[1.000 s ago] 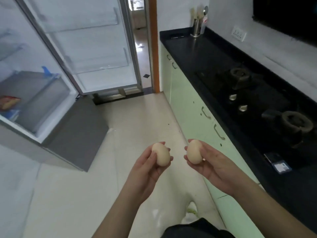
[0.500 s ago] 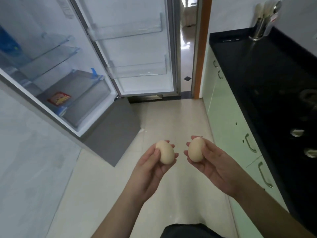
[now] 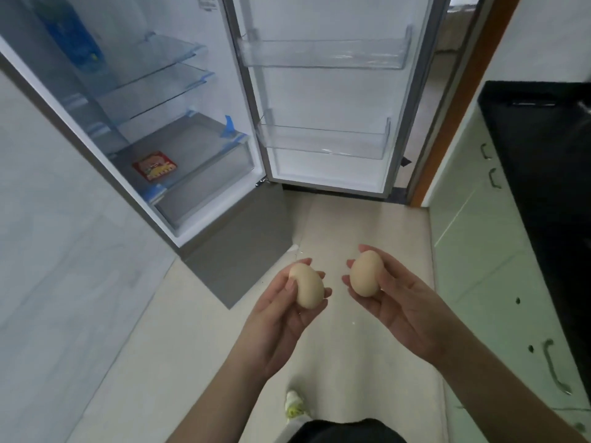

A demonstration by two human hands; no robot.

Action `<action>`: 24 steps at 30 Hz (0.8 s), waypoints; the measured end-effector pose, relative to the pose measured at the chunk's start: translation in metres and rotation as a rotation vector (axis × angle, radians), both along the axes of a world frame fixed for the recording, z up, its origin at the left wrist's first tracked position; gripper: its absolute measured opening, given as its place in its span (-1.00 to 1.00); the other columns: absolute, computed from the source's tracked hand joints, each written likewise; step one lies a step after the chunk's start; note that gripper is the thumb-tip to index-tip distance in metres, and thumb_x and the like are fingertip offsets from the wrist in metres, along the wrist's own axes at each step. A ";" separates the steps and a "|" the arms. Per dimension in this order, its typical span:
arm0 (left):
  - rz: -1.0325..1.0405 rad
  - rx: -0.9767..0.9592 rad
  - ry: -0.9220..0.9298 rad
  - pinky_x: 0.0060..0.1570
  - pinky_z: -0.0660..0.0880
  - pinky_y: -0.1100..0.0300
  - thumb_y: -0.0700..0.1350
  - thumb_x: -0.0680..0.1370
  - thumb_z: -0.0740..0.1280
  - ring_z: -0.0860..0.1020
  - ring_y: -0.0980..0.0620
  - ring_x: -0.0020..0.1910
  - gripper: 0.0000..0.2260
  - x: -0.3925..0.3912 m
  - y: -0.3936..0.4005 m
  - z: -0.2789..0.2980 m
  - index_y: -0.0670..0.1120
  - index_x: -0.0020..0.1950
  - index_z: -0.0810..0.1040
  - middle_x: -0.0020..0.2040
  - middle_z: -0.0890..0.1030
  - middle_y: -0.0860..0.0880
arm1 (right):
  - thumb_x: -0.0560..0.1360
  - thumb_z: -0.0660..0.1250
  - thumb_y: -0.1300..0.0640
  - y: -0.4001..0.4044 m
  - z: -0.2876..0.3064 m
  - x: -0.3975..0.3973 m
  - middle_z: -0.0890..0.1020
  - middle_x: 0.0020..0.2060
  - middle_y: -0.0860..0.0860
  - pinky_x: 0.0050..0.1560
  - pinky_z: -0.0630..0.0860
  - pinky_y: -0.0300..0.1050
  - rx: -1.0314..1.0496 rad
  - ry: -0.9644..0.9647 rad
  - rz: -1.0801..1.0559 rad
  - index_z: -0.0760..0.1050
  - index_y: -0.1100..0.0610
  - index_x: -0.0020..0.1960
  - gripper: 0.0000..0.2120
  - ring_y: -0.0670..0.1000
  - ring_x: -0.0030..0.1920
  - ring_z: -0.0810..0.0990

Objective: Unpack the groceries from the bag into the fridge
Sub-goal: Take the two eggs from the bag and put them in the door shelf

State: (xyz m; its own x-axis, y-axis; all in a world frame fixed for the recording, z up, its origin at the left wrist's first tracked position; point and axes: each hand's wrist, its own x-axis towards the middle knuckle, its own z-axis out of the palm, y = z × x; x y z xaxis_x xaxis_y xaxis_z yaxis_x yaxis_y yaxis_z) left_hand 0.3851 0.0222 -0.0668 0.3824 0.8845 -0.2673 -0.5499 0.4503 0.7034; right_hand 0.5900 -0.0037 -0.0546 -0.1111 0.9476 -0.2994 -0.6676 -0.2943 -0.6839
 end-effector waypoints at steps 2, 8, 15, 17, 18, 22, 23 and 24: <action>0.009 0.021 0.002 -0.02 0.60 0.09 -0.10 0.54 0.28 0.64 -0.16 0.01 -0.72 -0.013 0.028 0.003 -0.10 0.22 0.59 0.10 0.62 -0.22 | 0.33 0.52 0.05 0.034 0.003 -0.016 0.58 0.20 0.22 0.07 0.58 -0.03 0.026 -0.029 0.030 0.55 0.11 0.24 -0.50 0.24 0.18 0.58; -0.024 0.080 0.008 -0.02 0.59 0.10 -0.09 0.56 0.25 0.64 -0.15 0.02 -0.71 -0.049 0.117 0.017 -0.10 0.26 0.54 0.13 0.60 -0.22 | 0.40 0.35 0.11 0.120 0.028 -0.052 0.61 0.14 0.20 0.04 0.59 -0.04 0.086 -0.023 0.020 0.57 0.11 0.20 -0.63 0.22 0.14 0.61; -0.103 0.137 -0.044 0.04 0.59 0.07 0.04 0.37 0.57 0.64 -0.14 0.03 -0.50 -0.036 0.199 0.024 -0.06 0.25 0.58 0.13 0.61 -0.20 | 0.44 0.31 0.12 0.183 0.038 -0.037 0.63 0.10 0.16 0.04 0.59 -0.05 0.121 0.006 -0.052 0.60 0.09 0.18 -0.68 0.18 0.11 0.62; -0.112 0.147 -0.051 0.07 0.58 0.05 0.04 0.37 0.57 0.64 -0.14 0.03 -0.51 -0.023 0.220 0.024 -0.06 0.25 0.58 0.14 0.61 -0.20 | 0.44 0.37 0.11 0.201 0.037 -0.023 0.62 0.10 0.16 0.05 0.58 -0.04 0.126 0.008 -0.069 0.57 0.10 0.22 -0.65 0.18 0.12 0.62; -0.114 0.147 -0.056 0.08 0.58 0.05 0.03 0.37 0.57 0.64 -0.14 0.03 -0.51 -0.015 0.232 0.024 -0.06 0.25 0.58 0.14 0.61 -0.19 | 0.40 0.46 0.08 0.210 0.035 -0.015 0.62 0.12 0.17 0.06 0.58 -0.03 0.135 0.010 -0.071 0.55 0.10 0.25 -0.57 0.19 0.13 0.61; -0.120 0.141 -0.066 0.03 0.59 0.07 0.00 0.40 0.55 0.65 -0.13 0.02 -0.56 0.023 0.274 0.031 -0.06 0.24 0.59 0.11 0.63 -0.17 | 0.30 0.56 0.05 0.245 0.036 0.019 0.60 0.16 0.17 0.06 0.57 -0.02 0.128 0.022 -0.076 0.54 0.09 0.27 -0.44 0.24 0.16 0.59; -0.125 0.141 -0.072 0.04 0.59 0.07 -0.02 0.43 0.52 0.64 -0.13 0.03 -0.59 0.033 0.284 0.034 -0.07 0.24 0.59 0.11 0.62 -0.17 | 0.33 0.51 0.07 0.253 0.037 0.028 0.60 0.17 0.18 0.06 0.58 -0.01 0.123 0.025 -0.082 0.55 0.09 0.25 -0.50 0.25 0.16 0.59; -0.127 0.142 -0.074 0.04 0.59 0.06 -0.04 0.47 0.48 0.64 -0.14 0.03 -0.63 0.043 0.293 0.037 -0.07 0.25 0.58 0.11 0.62 -0.17 | 0.36 0.46 0.08 0.261 0.040 0.037 0.60 0.17 0.18 0.05 0.58 -0.01 0.112 0.027 -0.094 0.57 0.08 0.23 -0.56 0.25 0.15 0.60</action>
State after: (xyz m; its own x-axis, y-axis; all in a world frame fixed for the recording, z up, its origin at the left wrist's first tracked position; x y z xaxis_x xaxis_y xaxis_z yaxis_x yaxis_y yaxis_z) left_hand 0.4280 0.3151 -0.0298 0.5069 0.8549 -0.1107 -0.5478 0.4186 0.7244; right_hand 0.6273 0.2577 -0.0147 -0.0263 0.9816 -0.1892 -0.7070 -0.1521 -0.6906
